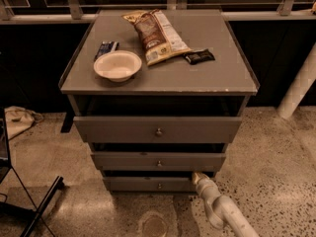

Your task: Open bottom drawer

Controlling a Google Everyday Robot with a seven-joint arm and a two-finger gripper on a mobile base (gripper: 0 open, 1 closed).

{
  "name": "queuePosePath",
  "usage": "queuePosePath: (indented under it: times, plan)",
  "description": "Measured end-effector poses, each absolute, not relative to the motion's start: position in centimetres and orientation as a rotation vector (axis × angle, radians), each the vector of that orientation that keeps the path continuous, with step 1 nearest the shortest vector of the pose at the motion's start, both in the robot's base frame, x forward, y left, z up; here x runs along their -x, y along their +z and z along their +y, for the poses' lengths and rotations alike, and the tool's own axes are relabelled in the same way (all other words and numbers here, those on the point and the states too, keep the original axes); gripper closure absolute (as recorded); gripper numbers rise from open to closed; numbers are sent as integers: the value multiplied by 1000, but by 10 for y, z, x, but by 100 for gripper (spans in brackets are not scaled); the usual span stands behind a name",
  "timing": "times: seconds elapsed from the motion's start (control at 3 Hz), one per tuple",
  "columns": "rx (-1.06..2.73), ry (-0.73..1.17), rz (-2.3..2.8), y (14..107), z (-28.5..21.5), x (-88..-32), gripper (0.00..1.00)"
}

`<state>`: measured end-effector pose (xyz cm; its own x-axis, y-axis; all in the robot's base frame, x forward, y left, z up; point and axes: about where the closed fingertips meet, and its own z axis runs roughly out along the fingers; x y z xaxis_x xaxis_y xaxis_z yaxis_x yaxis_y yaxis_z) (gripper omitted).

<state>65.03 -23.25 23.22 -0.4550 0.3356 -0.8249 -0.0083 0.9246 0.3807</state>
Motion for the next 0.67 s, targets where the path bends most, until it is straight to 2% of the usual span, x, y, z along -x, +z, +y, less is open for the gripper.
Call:
queuePosePath:
  times: [0.67]
  plan:
    - [-254,396,2022,223,-231,-662,100]
